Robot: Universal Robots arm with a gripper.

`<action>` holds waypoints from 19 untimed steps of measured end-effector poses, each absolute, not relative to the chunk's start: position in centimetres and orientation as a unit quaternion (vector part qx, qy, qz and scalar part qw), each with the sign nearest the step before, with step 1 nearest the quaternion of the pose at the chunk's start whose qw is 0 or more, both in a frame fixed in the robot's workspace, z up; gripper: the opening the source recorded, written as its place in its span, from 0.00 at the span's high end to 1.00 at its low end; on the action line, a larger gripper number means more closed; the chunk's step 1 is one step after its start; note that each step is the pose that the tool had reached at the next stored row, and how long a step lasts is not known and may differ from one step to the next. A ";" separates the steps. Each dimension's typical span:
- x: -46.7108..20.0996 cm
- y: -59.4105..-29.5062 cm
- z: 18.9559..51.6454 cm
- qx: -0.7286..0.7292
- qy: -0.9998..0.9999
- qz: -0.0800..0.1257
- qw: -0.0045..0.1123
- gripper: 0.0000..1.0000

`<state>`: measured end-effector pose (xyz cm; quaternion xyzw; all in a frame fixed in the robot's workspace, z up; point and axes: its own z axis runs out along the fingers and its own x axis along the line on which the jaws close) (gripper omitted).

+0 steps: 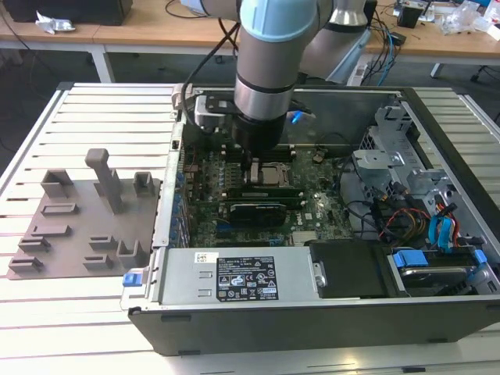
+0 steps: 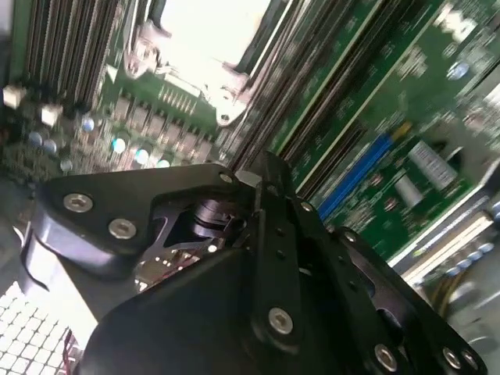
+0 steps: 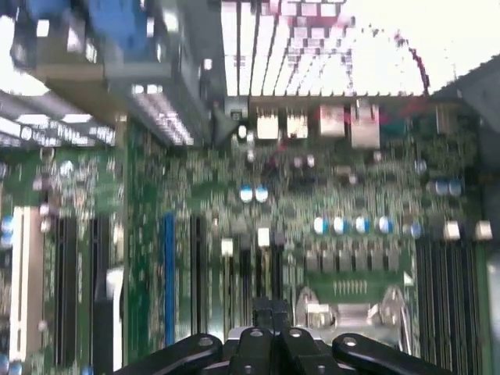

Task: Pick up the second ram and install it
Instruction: 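Press down the second ram until it locks into place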

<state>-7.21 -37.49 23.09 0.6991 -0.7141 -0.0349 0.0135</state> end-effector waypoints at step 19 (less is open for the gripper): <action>-2.4 -37.5 27.2 0.698 -0.714 -0.049 0.025 0.90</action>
